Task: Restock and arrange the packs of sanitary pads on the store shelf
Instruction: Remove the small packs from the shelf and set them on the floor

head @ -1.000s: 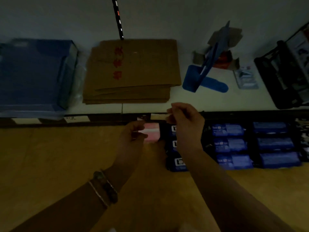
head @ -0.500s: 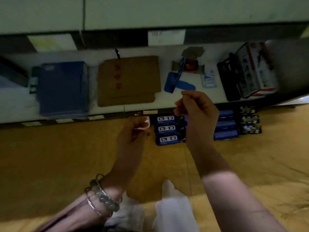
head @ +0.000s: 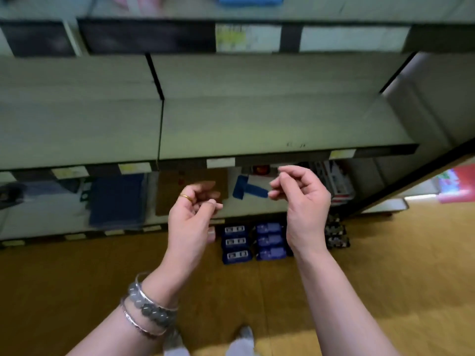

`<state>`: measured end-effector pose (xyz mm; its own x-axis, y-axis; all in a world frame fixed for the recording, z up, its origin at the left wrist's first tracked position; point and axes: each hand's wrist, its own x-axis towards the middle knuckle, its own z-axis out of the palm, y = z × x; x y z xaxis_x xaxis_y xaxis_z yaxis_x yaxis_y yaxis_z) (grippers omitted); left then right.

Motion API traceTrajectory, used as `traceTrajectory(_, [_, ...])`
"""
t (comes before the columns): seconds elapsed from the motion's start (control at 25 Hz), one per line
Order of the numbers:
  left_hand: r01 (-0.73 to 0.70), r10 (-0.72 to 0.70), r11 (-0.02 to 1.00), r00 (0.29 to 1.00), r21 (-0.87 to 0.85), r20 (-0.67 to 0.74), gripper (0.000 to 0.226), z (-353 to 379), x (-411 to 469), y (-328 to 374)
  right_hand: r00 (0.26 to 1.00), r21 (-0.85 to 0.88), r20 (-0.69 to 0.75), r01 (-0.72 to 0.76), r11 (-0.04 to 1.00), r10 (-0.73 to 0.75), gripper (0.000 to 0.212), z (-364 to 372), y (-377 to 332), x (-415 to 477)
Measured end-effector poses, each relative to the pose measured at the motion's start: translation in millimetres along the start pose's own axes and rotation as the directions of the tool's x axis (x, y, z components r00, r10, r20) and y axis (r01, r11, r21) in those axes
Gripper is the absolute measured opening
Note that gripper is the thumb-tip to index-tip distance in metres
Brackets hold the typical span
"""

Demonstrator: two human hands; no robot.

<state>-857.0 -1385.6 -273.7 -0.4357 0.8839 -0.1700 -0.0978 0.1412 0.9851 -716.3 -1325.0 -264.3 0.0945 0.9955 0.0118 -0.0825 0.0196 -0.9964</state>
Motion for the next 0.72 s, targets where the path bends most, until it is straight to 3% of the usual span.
traceTrajectory(0.28, [-0.261,0.267,0.958,0.963,-0.119,0.044,0.027,47,-11,116,0.966,0.111,0.105,0.224,0.968,-0.236,0.020,-14,-118,20])
traceTrajectory(0.72, [-0.456,0.458,0.869,0.888,-0.189,-0.037,0.030,46,15,203,0.895,0.205,0.209,0.354,0.912,-0.395,0.020,9,-203,57])
